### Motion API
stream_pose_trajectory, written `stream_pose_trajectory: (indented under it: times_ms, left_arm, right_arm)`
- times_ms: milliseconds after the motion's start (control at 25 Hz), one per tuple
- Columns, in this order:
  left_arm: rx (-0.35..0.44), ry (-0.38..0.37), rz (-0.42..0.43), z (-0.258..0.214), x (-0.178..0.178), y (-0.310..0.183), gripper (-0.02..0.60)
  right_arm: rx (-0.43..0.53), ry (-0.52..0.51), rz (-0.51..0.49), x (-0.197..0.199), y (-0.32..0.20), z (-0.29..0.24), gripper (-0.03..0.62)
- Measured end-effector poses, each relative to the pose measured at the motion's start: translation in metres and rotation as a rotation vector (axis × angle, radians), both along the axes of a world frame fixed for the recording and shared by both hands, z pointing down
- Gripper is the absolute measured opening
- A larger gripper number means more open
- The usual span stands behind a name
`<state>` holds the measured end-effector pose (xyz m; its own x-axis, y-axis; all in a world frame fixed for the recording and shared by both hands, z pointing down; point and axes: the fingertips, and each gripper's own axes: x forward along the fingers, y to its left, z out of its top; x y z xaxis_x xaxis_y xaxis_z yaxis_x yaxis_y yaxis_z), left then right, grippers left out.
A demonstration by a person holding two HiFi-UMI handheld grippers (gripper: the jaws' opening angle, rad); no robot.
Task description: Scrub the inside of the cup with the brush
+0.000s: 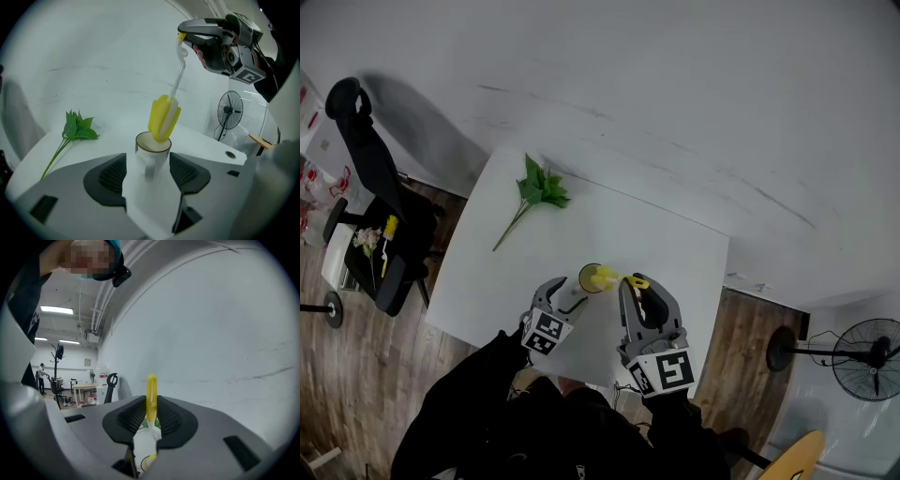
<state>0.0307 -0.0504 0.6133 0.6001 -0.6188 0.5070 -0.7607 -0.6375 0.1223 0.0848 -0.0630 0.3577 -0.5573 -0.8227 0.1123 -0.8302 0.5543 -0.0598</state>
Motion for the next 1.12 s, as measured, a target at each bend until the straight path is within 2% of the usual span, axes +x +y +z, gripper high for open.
stream_pose_trajectory:
  times_ms: [320, 560, 680, 1120]
  left_arm:
    - [0.098, 0.020, -0.057, -0.054, -0.020, -0.001, 0.276]
    - [0.185, 0.091, -0.117, -0.119, -0.043, -0.001, 0.269]
    - [0.234, 0.093, -0.152, -0.151, -0.058, 0.003, 0.187]
    - [0.365, 0.110, -0.182, -0.229, -0.094, 0.079, 0.130]
  right_arm:
    - [0.051, -0.011, 0.045, 0.009, 0.016, -0.025, 0.087]
    - [0.079, -0.001, 0.096, 0.013, 0.033, -0.039, 0.087]
    - [0.094, -0.001, 0.119, 0.015, 0.046, -0.046, 0.087]
    - [0.143, 0.001, 0.197, 0.019, 0.127, -0.068, 0.087]
